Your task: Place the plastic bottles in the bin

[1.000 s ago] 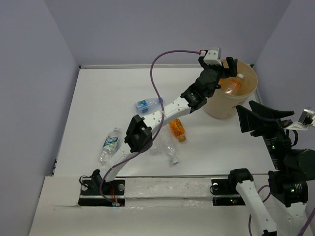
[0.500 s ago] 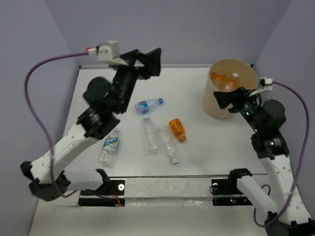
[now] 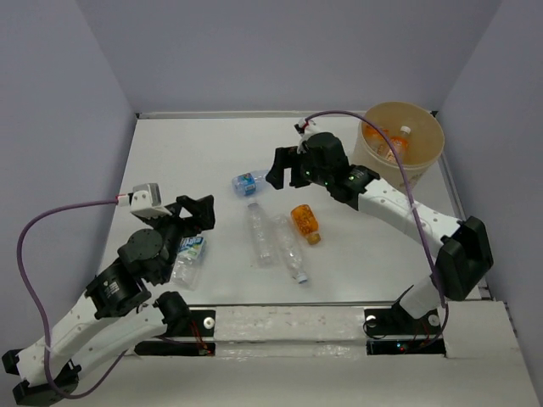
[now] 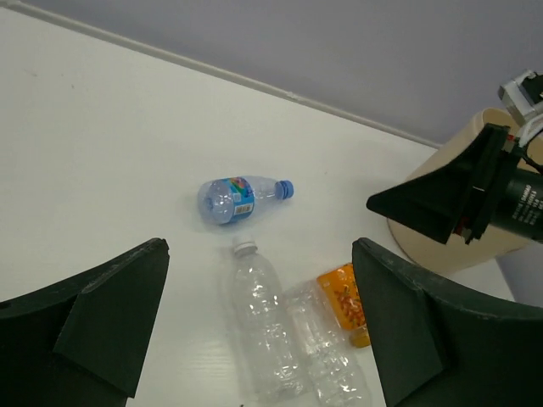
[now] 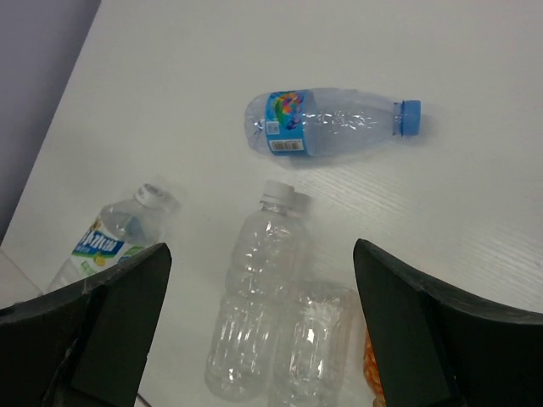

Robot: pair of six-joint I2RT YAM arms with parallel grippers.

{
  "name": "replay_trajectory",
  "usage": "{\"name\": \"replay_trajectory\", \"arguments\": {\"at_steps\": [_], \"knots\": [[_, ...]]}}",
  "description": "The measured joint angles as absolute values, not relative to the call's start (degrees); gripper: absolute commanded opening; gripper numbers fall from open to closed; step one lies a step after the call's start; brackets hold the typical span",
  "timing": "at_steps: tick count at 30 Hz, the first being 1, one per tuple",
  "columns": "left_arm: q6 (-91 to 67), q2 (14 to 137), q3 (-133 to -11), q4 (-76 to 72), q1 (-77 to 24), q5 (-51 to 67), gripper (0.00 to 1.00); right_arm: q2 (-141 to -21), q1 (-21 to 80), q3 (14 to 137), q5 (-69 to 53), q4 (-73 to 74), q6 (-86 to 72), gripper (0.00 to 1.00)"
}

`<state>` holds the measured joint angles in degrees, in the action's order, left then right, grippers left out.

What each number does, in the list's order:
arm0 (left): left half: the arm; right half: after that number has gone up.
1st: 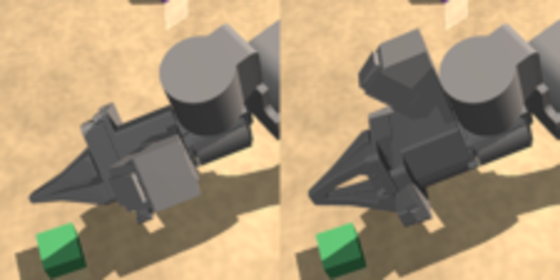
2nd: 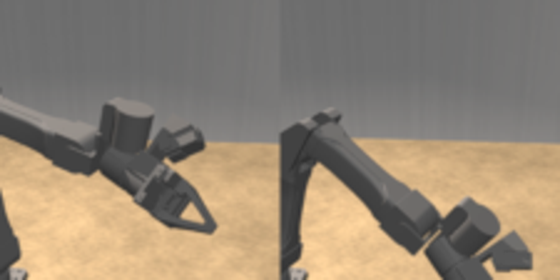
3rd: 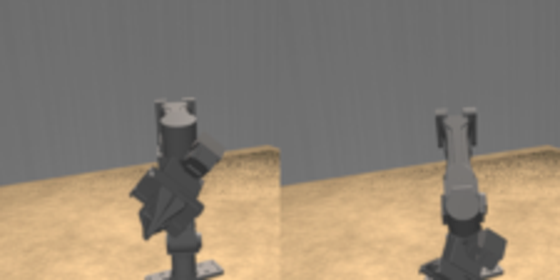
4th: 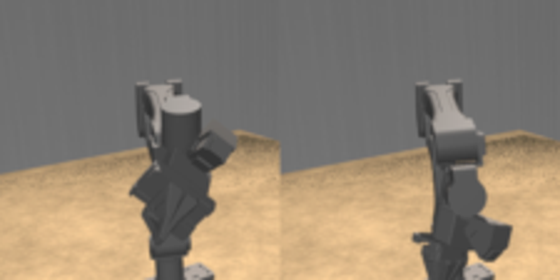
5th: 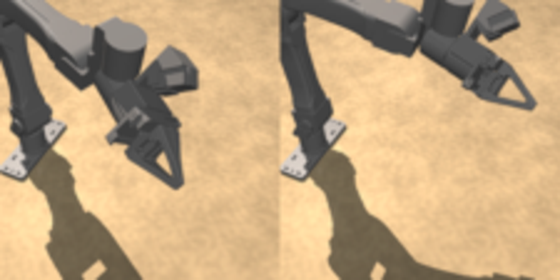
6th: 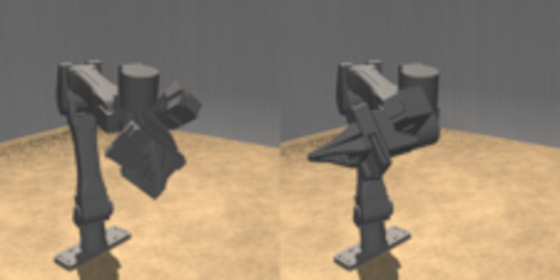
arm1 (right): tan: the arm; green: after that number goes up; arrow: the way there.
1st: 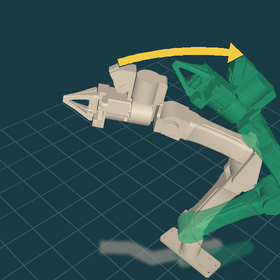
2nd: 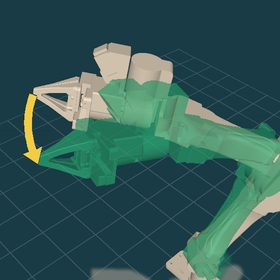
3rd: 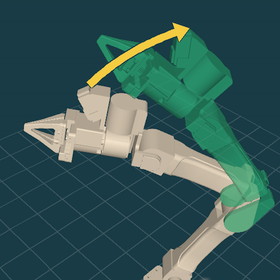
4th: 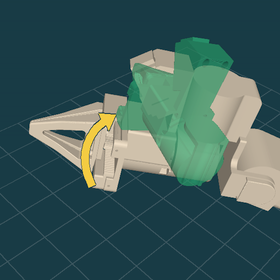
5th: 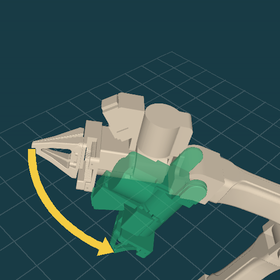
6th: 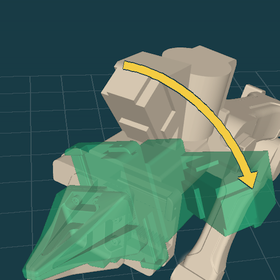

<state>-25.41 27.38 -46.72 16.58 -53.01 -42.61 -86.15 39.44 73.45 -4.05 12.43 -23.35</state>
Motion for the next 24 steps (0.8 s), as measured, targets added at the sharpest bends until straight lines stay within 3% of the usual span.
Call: {"name": "replay_trajectory", "arguments": {"at_steps": [1, 13, 24], "knots": [[-25.89, 25.71, -45.25, 17.45, -53.01, -42.68, 0.99, -88.36, 40.21, 74.67, -1.69, 12.38, -23.9, 1.0], [-27.05, 20.34, -43.35, 18.33, -52.88, -38.61, 0.99, -111.2, 43.59, 82.91, 20.34, 9.8, -44.91, 1.0], [-26.15, 19.35, -43.07, 17.58, -52.88, -32.82, 0.99, -116.38, 43.59, 85.78, 27.18, 8.56, -59.61, 1.0]]}}
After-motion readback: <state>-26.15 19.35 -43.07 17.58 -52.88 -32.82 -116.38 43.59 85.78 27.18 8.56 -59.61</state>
